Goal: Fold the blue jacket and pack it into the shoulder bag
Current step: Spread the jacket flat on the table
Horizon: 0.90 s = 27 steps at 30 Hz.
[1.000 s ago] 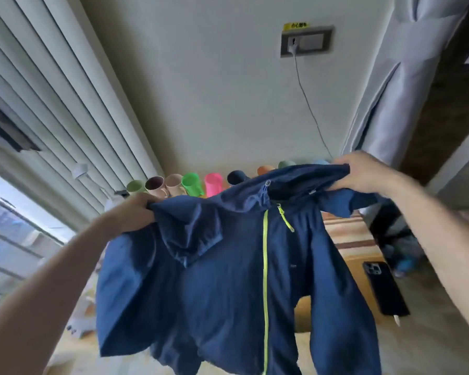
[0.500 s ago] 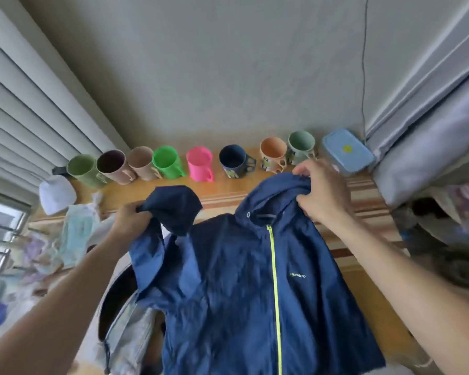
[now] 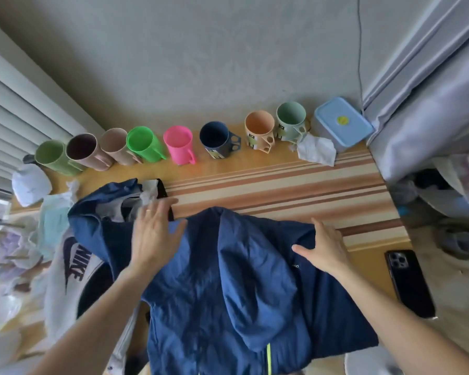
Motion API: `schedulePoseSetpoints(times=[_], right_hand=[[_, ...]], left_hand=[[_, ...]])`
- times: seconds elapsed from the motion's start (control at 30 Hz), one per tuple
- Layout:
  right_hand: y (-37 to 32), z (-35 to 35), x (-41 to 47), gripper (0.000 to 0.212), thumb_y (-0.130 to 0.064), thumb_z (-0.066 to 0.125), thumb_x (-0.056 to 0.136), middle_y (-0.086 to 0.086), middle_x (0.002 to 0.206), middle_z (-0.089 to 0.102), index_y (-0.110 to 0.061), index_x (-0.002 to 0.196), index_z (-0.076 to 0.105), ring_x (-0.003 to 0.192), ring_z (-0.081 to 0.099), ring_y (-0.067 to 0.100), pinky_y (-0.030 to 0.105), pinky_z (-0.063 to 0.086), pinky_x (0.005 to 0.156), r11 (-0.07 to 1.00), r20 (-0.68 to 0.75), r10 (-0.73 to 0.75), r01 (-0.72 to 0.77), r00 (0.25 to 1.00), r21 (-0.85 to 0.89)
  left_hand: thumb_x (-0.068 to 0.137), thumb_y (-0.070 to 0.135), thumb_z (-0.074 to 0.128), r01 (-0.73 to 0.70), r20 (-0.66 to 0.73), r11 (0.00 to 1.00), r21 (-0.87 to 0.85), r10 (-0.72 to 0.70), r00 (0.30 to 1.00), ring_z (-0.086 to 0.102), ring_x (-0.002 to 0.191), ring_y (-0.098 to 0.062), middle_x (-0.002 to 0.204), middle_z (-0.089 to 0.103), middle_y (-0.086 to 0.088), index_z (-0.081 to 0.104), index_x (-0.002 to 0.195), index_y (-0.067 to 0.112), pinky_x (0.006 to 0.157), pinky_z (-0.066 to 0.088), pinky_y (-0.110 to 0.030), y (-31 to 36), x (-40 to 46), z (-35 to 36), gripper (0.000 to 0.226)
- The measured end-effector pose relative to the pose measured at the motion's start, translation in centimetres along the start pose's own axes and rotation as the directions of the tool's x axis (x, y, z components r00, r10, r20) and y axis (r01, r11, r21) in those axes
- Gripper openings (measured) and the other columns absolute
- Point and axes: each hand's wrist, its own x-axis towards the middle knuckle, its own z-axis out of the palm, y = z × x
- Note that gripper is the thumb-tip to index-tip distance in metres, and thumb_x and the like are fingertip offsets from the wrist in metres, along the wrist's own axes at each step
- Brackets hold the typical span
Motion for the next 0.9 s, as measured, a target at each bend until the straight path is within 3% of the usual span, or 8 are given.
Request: schedulePoseSetpoints(times=[0.1, 0.17, 0.23, 0.33, 0.63, 0.7, 0.8, 0.9], right_hand=[[0.9, 1.6, 2.0, 0.089, -0.049, 0.076, 0.081, 0.014, 0.146, 0.029, -0.027, 0.153, 0.031, 0.135, 0.04, 0.035, 0.043, 0.048, 0.095, 0.993, -0.024, -0.058, 0.055, 0.998, -0.104], [1.4, 1.6, 3.1, 0.056, -0.033, 0.075, 0.085, 0.008, 0.136, 0.052, -0.024, 0.136, 0.055, 0.118, 0.059, 0.032, 0.034, 0.048, 0.079, 0.993, -0.063, -0.108, 0.105, 0.992, -0.049], [2.0, 0.2, 4.0, 0.023, -0.019, 0.075, 0.085, 0.007, 0.108, 0.075, -0.016, 0.107, 0.075, 0.099, 0.07, 0.028, 0.027, 0.042, 0.072, 0.984, -0.125, -0.116, 0.131, 0.985, 0.118], [2.3, -3.8, 4.7, 0.009, -0.01, 0.077, 0.082, 0.005, 0.089, 0.078, -0.013, 0.09, 0.079, 0.084, 0.071, 0.021, 0.025, 0.044, 0.072, 0.928, -0.177, -0.112, 0.167, 0.978, 0.334], [-4.1, -12.2, 12.1, 0.025, -0.001, 0.075, 0.078, 0.001, 0.086, 0.073, -0.026, 0.079, 0.071, 0.092, 0.072, 0.025, 0.036, 0.055, 0.088, 0.841, -0.302, -0.146, 0.278, 0.942, 0.463], [-4.6, -11.8, 13.8, 0.017, -0.01, 0.078, 0.078, 0.005, 0.099, 0.075, -0.018, 0.093, 0.074, 0.099, 0.071, 0.028, 0.036, 0.054, 0.089, 0.888, -0.304, -0.178, 0.286, 0.936, 0.359], [-4.4, -9.6, 13.0, 0.049, -0.018, 0.078, 0.08, 0.013, 0.125, 0.062, -0.015, 0.126, 0.062, 0.112, 0.06, 0.036, 0.041, 0.049, 0.094, 0.953, -0.405, -0.24, 0.293, 0.882, 0.073], [-4.1, -5.6, 10.9, 0.071, -0.006, 0.075, 0.079, 0.007, 0.14, 0.048, -0.024, 0.142, 0.048, 0.112, 0.059, 0.033, 0.045, 0.054, 0.089, 0.866, -0.387, -0.496, 0.475, 0.777, -0.155]], left_hand=[[0.085, 0.043, 0.069, -0.019, 0.26, 0.997, 0.077, -0.002, 0.966, 0.048, 0.127, -0.033, 0.121, 0.068, -0.005, 0.05, 0.135, 0.024, 0.106, 0.036, -0.043, 1.6, 1.6, 5.4, 0.057], [0.084, 0.031, 0.067, -0.046, 0.368, 0.99, 0.135, -0.007, 0.93, 0.057, 0.115, -0.033, 0.103, 0.072, -0.004, 0.052, 0.123, 0.025, 0.099, 0.038, -0.039, 1.6, 2.4, 7.0, 0.042], [0.083, 0.014, 0.06, 0.044, 0.357, 0.997, 0.069, -0.065, 0.932, 0.063, 0.091, -0.032, 0.091, 0.068, -0.002, 0.055, 0.103, 0.028, 0.077, 0.045, -0.038, 1.0, 2.8, 6.4, 0.025], [0.08, 0.0, 0.057, 0.112, 0.199, 0.992, -0.06, -0.099, 0.975, 0.059, 0.078, -0.027, 0.09, 0.067, -0.002, 0.064, 0.082, 0.029, 0.065, 0.044, -0.035, -0.3, 2.5, 3.4, 0.029], [0.081, -0.01, 0.055, -0.013, -0.08, 1.0, -0.004, 0.013, 0.997, 0.065, 0.093, -0.043, 0.102, 0.072, -0.017, 0.077, 0.097, 0.01, 0.08, 0.052, -0.049, 0.6, 9.8, 0.3, 0.034], [0.081, -0.005, 0.057, 0.016, -0.069, 0.994, 0.105, -0.009, 0.998, 0.06, 0.104, -0.046, 0.115, 0.068, -0.021, 0.074, 0.109, 0.01, 0.088, 0.05, -0.054, 0.7, 10.8, 1.6, 0.036], [0.084, 0.015, 0.066, 0.096, -0.135, 0.982, 0.163, -0.074, 0.988, 0.048, 0.119, -0.042, 0.139, 0.053, -0.017, 0.065, 0.123, 0.018, 0.097, 0.043, -0.053, 2.1, 8.7, 4.3, 0.039], [0.089, 0.044, 0.063, 0.051, -0.026, 0.998, 0.034, -0.05, 0.998, 0.057, 0.102, -0.032, 0.121, 0.053, -0.007, 0.052, 0.133, 0.029, 0.08, 0.052, -0.047, 5.6, 4.1, 6.9, 0.048]])
